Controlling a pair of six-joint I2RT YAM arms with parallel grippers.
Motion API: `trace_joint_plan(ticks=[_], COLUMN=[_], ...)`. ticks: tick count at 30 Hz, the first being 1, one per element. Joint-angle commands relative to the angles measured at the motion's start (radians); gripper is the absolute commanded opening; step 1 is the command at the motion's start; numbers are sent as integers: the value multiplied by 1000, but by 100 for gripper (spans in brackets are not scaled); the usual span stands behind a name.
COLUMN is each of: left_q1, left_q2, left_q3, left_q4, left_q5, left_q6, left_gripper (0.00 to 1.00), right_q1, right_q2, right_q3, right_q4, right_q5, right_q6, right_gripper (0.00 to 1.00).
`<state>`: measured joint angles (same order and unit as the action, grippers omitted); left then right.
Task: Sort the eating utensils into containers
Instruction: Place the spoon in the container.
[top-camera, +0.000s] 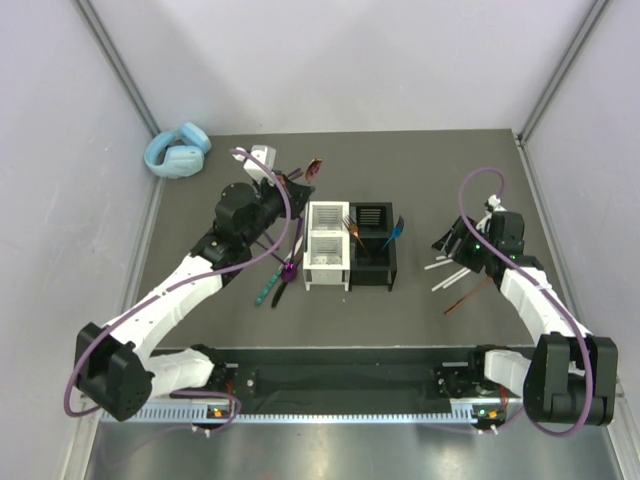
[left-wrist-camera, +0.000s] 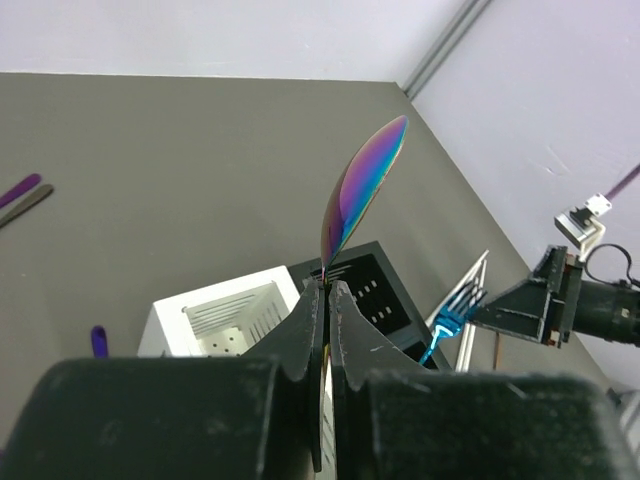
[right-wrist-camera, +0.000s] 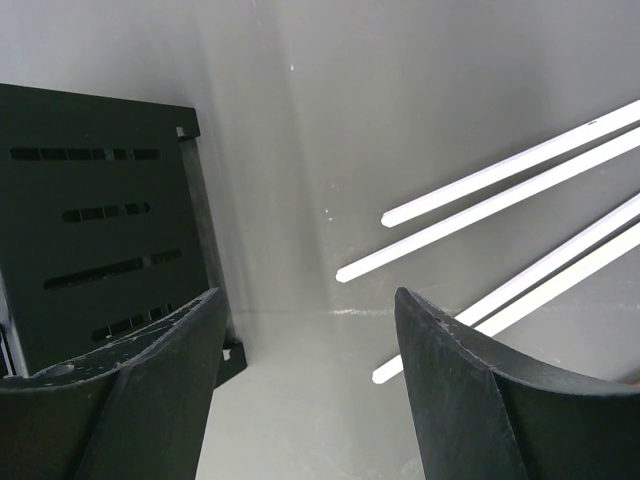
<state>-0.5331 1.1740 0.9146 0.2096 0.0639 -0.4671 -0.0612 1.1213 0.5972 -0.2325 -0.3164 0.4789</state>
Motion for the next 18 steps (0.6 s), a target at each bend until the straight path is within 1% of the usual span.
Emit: trace_joint_plan(ticks=[1, 7, 12, 18], left_q1=[-16, -36, -93, -129], left_q2=[-16, 6, 58, 121], left_q3=[41, 24, 33, 55], left_q4=[85, 163, 211, 237], left_q5=[31, 77, 53, 47], left_q6=[-18, -73, -70, -67], left_gripper=[0, 0, 0, 0], right_q1=[-3, -2, -3, -2], right_q2=[-3, 1, -2, -12], right_q3=[53, 62, 59, 62], right_q4=[21, 19, 16, 5], right_q5=[-12, -9, -7, -1], right_q6=[6, 7, 6, -3], right_gripper=[69, 68, 68, 69])
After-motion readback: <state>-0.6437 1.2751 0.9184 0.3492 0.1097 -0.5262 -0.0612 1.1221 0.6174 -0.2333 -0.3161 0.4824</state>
